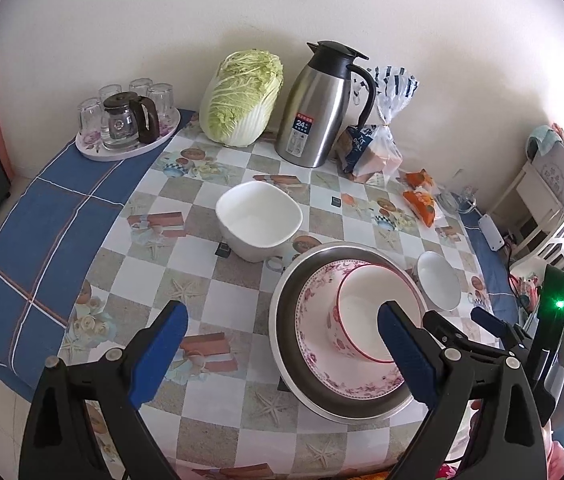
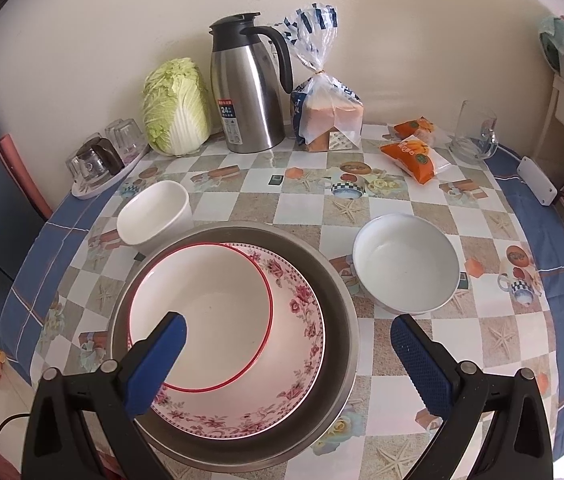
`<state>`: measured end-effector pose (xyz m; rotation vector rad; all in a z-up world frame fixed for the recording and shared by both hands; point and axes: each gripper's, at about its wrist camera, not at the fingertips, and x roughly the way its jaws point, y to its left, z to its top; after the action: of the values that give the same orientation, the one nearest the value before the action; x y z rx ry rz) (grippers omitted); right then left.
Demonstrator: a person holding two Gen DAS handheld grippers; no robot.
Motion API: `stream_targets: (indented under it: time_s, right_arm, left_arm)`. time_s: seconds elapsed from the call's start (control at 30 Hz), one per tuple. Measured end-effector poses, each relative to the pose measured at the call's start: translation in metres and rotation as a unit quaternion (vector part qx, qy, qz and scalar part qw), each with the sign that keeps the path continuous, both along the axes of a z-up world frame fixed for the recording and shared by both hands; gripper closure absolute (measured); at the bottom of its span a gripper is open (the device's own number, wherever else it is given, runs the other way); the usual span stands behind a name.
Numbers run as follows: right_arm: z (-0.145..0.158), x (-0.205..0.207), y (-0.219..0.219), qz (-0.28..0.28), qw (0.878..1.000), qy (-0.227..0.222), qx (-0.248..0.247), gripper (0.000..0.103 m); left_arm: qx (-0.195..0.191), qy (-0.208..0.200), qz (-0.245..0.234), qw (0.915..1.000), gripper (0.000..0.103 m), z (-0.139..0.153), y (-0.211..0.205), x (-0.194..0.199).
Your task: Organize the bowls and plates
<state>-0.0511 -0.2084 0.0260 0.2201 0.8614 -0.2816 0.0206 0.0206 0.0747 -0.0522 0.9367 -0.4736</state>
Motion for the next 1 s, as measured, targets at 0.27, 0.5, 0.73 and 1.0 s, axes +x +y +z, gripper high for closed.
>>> stream_targets:
  time_s: [0.27, 0.5, 0.73, 1.0]
  right_arm:
    - [0.023, 0.010, 0.007, 0.005, 1.000, -0.012, -0.010, 0.000]
    - [0.067, 0.045, 0.015, 0.021, 0.999, -0.030, -0.013, 0.000]
    - [0.085, 0.091, 0.033, 0.050, 0.999, -0.007, -0.017, 0.000]
    - [0.080, 0.133, 0.058, 0.072, 0.997, 0.030, 0.008, 0.000]
  left_arm:
    - [0.002, 0.011, 0.033, 0.9994, 0.007, -0.013, 0.017, 0.043]
    - [-0.029, 0.063, 0.070, 0.9951, 0.007, -0.045, 0.036, 0.092]
    - [-0.008, 0.058, 0.122, 0.9908, 0.006, -0.063, 0.040, 0.131]
    - [0.013, 0.092, 0.161, 0.9825, 0.006, -0.078, 0.016, 0.146]
